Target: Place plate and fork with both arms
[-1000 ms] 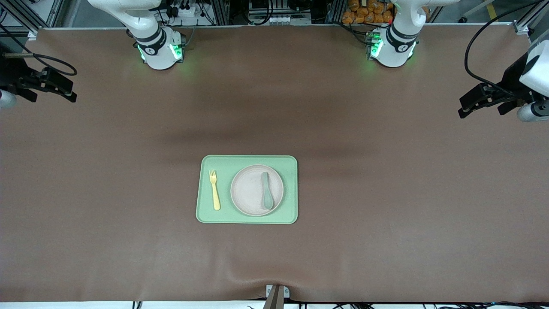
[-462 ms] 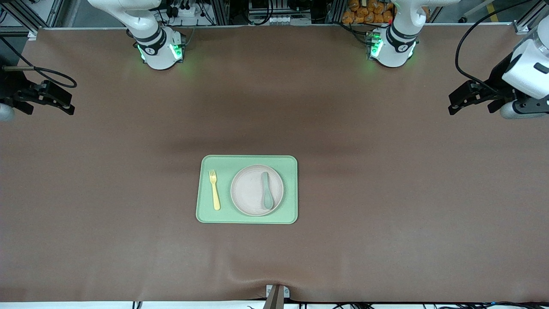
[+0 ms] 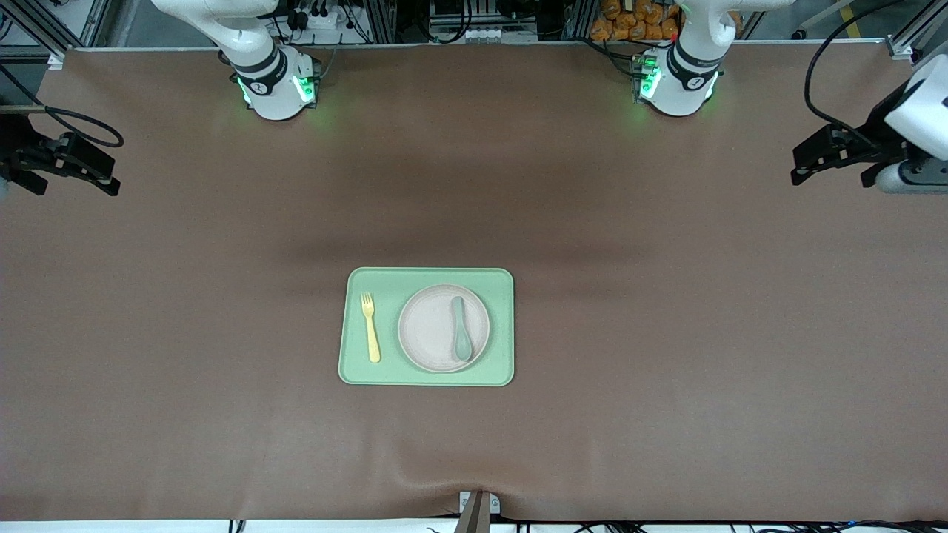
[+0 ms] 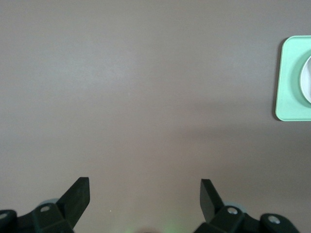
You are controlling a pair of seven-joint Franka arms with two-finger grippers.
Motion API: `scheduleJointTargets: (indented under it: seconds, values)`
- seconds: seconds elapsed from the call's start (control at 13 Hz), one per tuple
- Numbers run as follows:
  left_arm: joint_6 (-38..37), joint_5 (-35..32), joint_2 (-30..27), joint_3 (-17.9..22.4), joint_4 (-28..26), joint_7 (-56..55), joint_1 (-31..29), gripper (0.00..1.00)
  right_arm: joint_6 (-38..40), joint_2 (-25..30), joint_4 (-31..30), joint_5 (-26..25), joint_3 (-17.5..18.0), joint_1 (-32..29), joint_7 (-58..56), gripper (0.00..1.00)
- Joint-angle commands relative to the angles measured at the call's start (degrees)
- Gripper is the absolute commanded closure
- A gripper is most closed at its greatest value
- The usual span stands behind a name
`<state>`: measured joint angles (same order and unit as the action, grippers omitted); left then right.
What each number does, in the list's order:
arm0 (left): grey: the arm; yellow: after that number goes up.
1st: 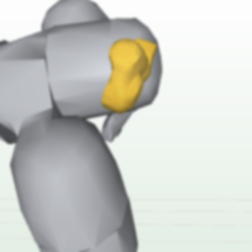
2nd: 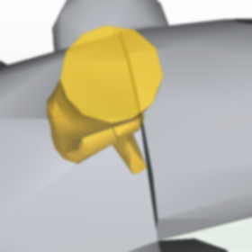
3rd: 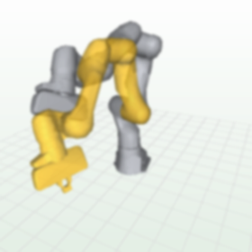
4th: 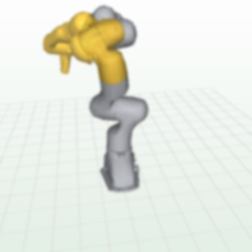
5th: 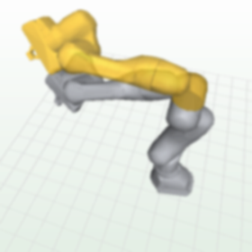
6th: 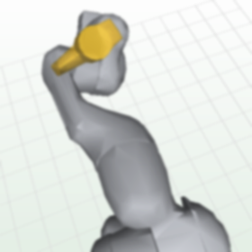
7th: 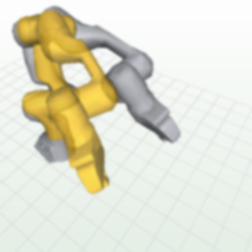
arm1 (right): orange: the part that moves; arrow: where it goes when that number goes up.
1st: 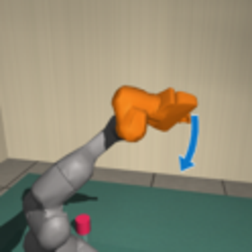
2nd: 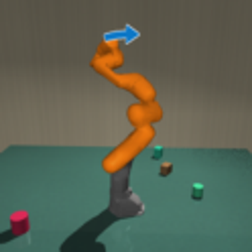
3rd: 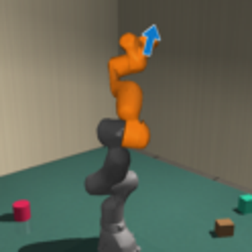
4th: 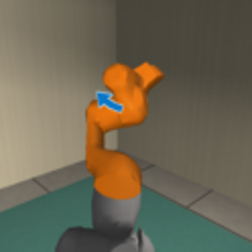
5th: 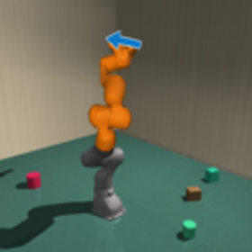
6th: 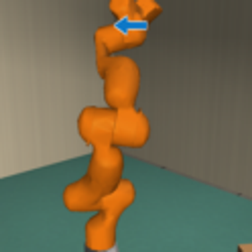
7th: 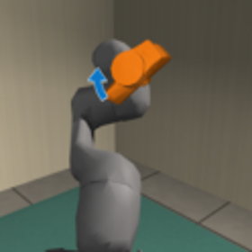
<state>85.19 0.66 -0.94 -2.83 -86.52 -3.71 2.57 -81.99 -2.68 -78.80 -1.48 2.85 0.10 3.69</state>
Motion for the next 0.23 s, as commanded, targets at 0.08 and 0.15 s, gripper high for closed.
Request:
scheduleJointTargets:
  seconds: [0.08,0.15]
  values:
    - [-1.3,-1.4,-0.9,0.2,0.5,0.6,0.2,0.00,0.6,1.4,-0.7,0.5,1.2,-1.7,0.3,0.00]
    - [-1.3,-1.4,-0.9,0.1,0.5,0.6,0.2,0.00,0.8,1.4,-0.7,0.5,1.2,-1.6,0.2,0.00]
